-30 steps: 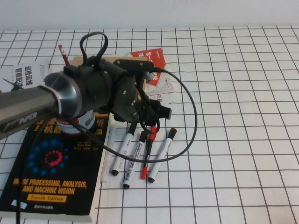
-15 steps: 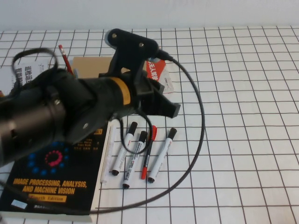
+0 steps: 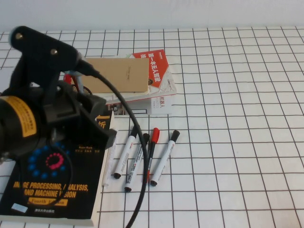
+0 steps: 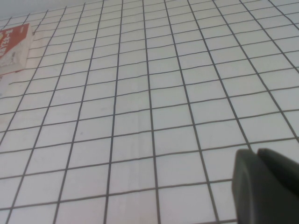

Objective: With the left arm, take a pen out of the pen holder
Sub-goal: 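Take a marker out of the pen holder and lay it on the table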

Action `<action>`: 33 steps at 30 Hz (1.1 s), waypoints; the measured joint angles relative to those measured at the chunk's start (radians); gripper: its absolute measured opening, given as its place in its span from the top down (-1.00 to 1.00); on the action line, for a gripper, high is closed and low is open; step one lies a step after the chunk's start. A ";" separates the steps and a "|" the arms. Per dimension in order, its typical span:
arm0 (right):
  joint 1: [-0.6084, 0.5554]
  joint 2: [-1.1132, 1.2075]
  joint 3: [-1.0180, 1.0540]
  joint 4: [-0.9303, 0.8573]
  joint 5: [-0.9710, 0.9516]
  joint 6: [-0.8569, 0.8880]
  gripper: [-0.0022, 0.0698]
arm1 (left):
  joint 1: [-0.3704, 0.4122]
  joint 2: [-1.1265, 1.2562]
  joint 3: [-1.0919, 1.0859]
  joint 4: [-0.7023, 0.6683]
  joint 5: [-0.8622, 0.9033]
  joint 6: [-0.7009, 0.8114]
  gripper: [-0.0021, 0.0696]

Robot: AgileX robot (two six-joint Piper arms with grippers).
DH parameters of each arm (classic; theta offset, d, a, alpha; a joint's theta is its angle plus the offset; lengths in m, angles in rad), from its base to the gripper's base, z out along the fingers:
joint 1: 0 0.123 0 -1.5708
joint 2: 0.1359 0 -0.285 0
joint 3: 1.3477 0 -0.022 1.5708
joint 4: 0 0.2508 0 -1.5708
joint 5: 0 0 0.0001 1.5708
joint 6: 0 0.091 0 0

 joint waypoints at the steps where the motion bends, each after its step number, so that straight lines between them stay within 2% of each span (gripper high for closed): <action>1: 0.000 0.000 0.000 0.000 0.000 0.000 0.98 | 0.000 -0.012 0.000 -0.003 0.025 0.000 0.94; 15: 0.000 0.000 0.000 0.000 0.000 0.000 0.98 | 0.000 -0.029 0.000 0.038 0.314 0.000 0.94; 19: 0.000 0.000 0.000 0.000 0.000 0.000 0.99 | 0.000 -0.029 0.014 0.060 0.331 -0.022 0.94; 26: 0.000 0.000 0.000 0.000 0.000 0.000 0.98 | 0.000 -0.091 0.154 0.215 0.175 -0.125 0.94; 30: 0.000 0.000 0.000 0.000 0.000 0.000 0.99 | 0.000 -0.168 0.288 0.372 0.054 -0.298 0.94; 33: 0.000 0.000 0.000 0.000 0.000 0.000 0.98 | 0.021 -0.240 0.392 0.441 -0.001 -0.440 0.94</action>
